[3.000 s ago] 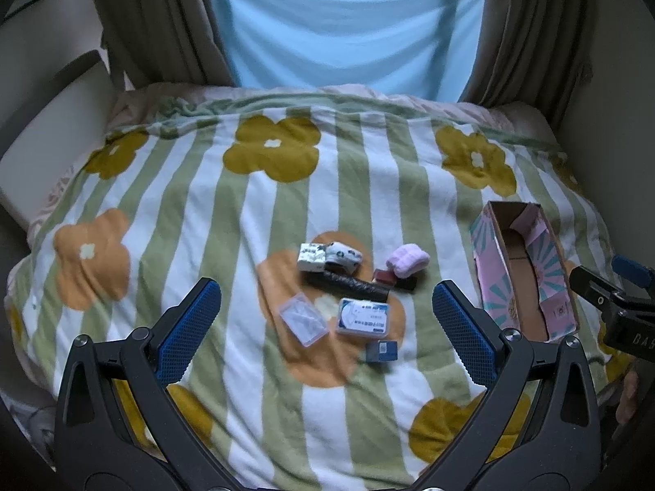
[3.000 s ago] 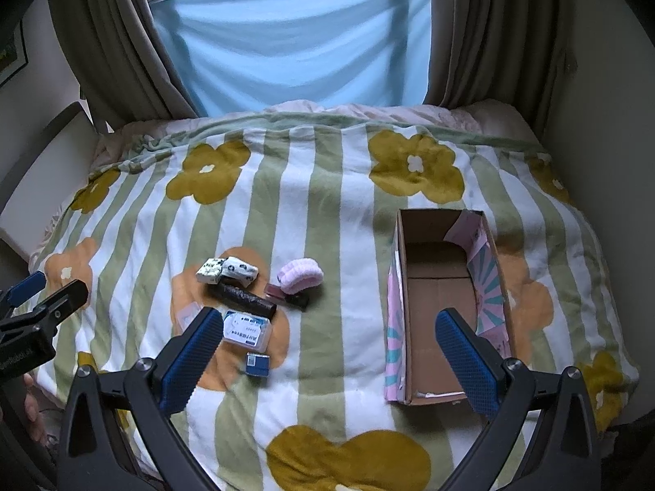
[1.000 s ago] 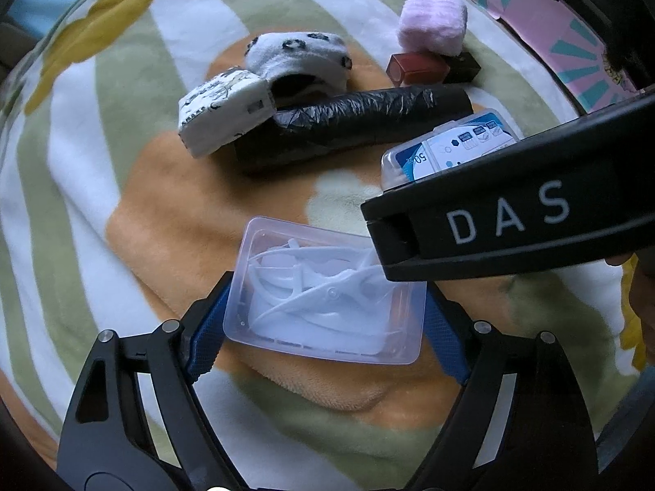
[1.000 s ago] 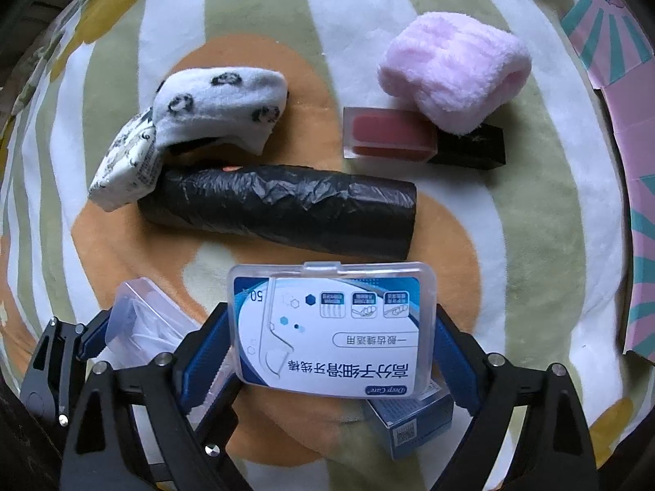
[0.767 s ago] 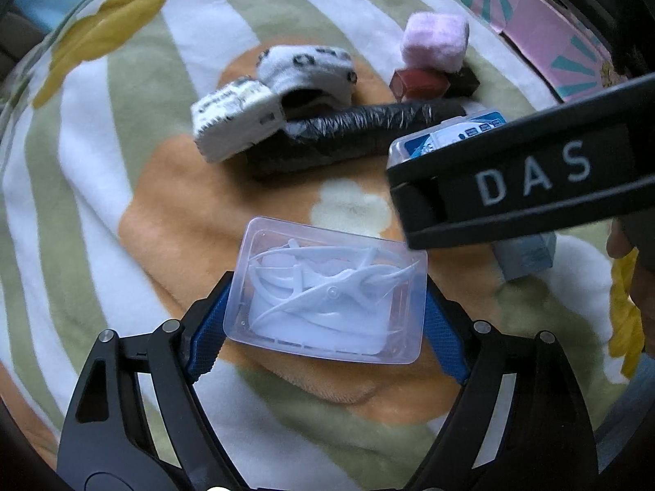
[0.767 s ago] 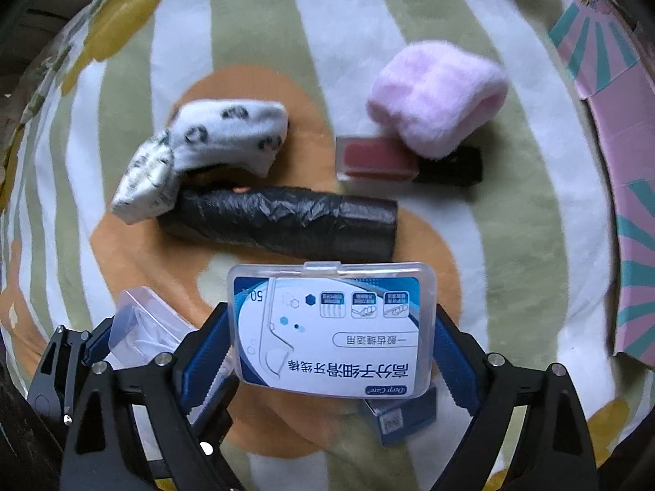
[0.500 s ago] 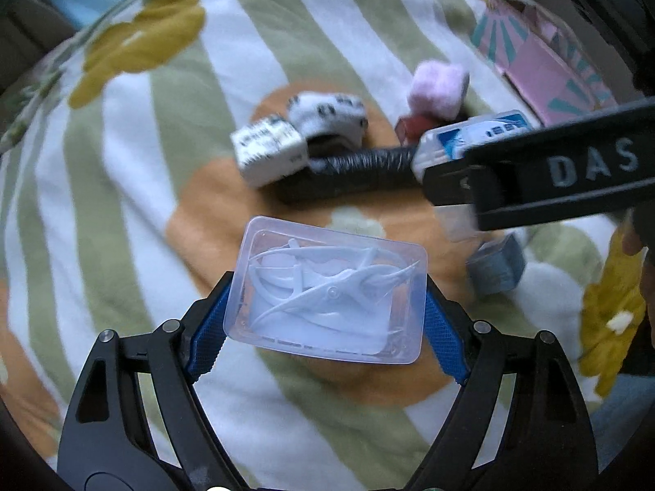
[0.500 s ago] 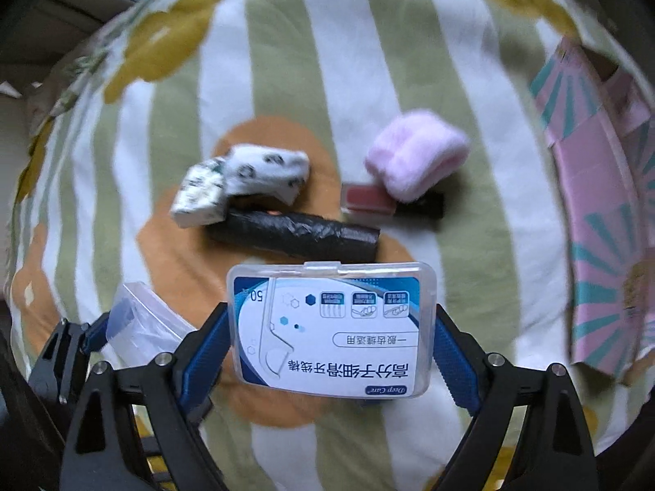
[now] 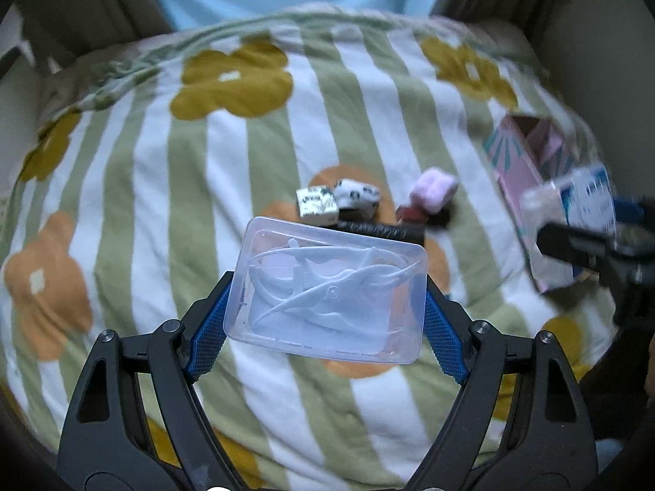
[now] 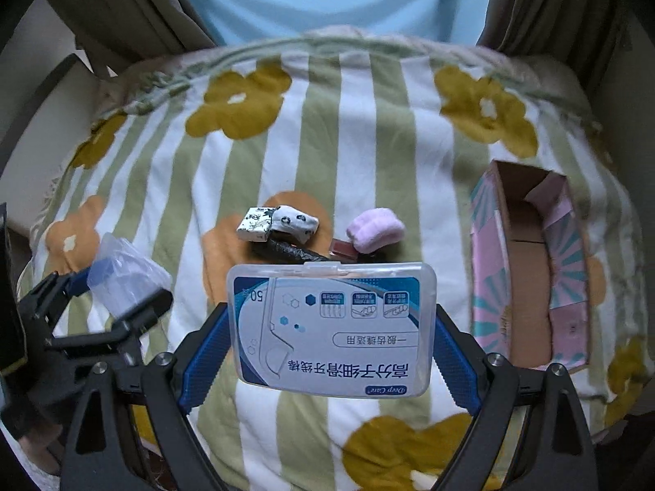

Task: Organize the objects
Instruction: 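Carry both boxes into the cardboard box and open both tools, then lift both tools out of the cardboard box back toward the items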

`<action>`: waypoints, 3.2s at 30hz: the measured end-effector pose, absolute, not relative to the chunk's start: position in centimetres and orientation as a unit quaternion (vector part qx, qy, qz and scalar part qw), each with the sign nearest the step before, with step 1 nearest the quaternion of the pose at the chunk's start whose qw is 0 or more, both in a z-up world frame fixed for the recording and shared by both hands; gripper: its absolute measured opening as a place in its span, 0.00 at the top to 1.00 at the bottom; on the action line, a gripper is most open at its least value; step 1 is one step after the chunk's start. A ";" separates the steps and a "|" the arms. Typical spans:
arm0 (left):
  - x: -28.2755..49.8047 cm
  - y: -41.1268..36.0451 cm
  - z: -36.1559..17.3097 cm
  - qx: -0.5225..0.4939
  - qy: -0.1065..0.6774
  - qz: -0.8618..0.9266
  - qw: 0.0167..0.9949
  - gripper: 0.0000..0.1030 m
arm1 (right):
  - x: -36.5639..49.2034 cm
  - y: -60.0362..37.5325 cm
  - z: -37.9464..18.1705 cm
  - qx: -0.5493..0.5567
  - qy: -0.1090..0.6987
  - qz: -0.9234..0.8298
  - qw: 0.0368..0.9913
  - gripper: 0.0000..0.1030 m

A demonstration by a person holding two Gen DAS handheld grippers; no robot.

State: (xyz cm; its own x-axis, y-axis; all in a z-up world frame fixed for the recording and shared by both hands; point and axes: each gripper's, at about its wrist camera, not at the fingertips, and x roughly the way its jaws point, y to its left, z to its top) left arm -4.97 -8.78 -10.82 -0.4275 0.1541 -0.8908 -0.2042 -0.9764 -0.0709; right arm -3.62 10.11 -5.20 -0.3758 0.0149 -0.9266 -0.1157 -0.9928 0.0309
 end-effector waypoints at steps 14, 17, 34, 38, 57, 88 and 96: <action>0.2 -6.8 -3.9 -0.488 -0.020 0.872 0.040 0.21 | 1.9 13.6 -0.4 -0.523 0.050 0.851 0.022 0.13; 0.2 -5.6 -2.8 -0.480 -0.029 0.876 0.043 0.21 | 2.5 15.1 0.6 -0.513 0.040 0.857 0.028 0.13; -6.2 13.2 -0.9 -0.472 0.045 0.866 0.158 0.20 | 4.8 29.8 0.7 -0.513 0.082 0.848 0.104 0.13; -9.0 18.4 -2.3 -0.486 0.058 0.853 0.182 0.20 | 4.2 32.8 -1.5 -0.530 0.081 0.837 0.108 0.13; -20.6 37.9 -18.3 -0.563 0.180 0.764 0.258 0.20 | -1.5 40.2 -16.6 -0.584 0.144 0.794 0.084 0.13; -19.3 41.0 -21.8 -0.549 0.262 0.729 0.312 0.00 | 0.1 39.1 -17.8 -0.551 0.190 0.799 0.148 0.00; -18.0 40.5 -20.1 -0.544 0.249 0.737 0.314 0.00 | 1.5 39.2 -15.0 -0.544 0.190 0.804 0.146 0.00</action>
State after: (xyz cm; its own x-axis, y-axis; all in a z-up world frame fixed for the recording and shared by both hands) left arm -18.03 40.49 -20.13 -0.2101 0.1920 -0.9587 -0.7334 -0.6793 0.0247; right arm 1.50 39.23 -14.98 -0.3660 0.0275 -0.9302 -0.4411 -0.8852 0.1474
